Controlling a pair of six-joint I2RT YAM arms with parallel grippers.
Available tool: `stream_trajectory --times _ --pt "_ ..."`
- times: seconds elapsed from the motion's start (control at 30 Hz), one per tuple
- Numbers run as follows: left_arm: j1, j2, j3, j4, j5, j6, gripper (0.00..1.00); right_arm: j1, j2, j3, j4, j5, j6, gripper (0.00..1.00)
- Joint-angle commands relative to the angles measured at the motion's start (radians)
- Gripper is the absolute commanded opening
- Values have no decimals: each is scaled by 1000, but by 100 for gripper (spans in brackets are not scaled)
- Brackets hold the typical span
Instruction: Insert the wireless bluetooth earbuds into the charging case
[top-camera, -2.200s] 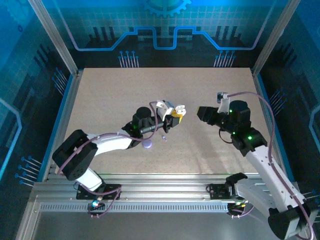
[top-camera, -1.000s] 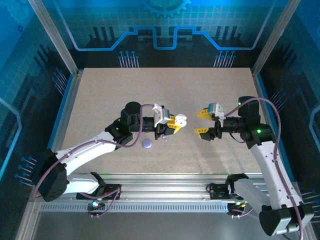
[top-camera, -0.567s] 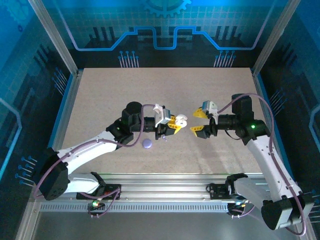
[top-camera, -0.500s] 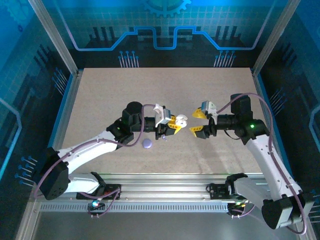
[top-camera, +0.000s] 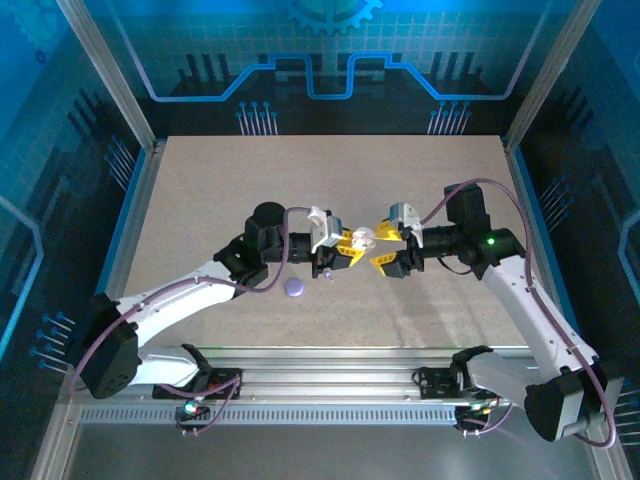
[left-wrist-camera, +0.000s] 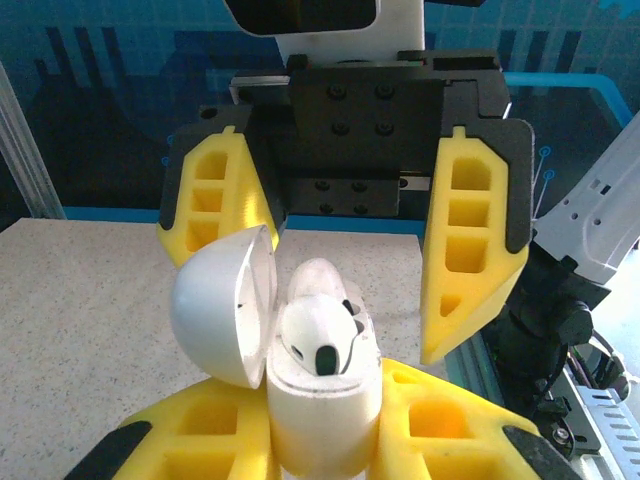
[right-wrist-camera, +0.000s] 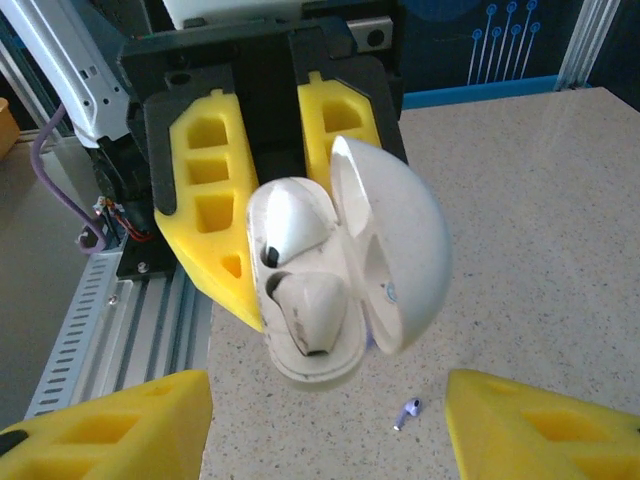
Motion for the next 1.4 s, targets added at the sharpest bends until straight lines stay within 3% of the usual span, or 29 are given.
stream_trajectory --times 0.0,1.37 --pt "-7 11 17 48 12 7 15 13 1 28 -37 -35 -22 63" --pt "-8 -3 -9 38 -13 1 15 57 -3 84 -19 -100 -37 55"
